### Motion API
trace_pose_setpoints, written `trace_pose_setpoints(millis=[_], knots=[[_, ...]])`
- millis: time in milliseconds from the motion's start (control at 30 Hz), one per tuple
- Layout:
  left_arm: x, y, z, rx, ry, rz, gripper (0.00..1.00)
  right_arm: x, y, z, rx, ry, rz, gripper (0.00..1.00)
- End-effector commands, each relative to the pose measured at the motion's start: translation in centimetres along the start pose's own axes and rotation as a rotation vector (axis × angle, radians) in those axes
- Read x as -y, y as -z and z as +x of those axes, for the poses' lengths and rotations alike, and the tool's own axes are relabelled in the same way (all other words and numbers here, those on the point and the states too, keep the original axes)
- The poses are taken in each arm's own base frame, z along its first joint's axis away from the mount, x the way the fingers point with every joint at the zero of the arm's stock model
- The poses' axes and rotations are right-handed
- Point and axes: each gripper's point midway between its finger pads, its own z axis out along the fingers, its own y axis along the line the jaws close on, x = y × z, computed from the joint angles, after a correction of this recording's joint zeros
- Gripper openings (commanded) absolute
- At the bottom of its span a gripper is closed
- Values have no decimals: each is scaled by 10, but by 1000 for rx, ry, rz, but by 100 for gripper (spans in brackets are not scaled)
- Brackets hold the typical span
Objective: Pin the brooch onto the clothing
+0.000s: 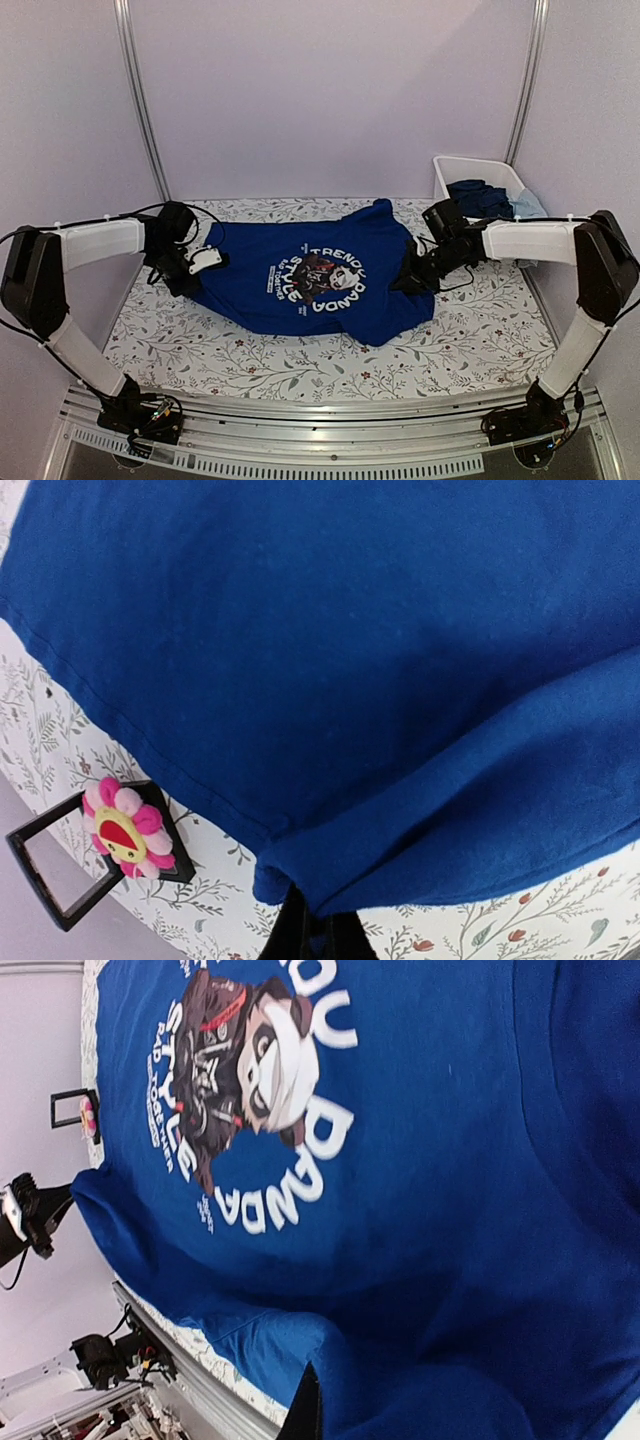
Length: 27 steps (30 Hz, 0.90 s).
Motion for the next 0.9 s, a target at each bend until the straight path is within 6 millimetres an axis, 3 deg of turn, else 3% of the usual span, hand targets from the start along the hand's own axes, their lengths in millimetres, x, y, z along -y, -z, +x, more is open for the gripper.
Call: trace_pose_setpoints(millis=[0,67,167,267,367,533,867], knots=[[-12,-3,-10,31,46,-14,0,16,-35,-21,-31,77,82,1],[-12,-4,-11,34,48,-15,0,30,-51,-19,-71,80,115,9],[-12,-5,-12,38,51,-14,0,26,-55,-15,-97,131,77,26],[-12,-6,-13,40,54,-12,0,21,-45,-9,-91,173,51,36],[-12,-10,-14,38,54,-3,0,28,-29,-6,-51,210,102,43],[-11,-12,-15,34,56,11,0,55,-12,-1,-18,257,241,47],[-11,-12,-14,30,49,10,0,68,31,-3,131,121,369,44]])
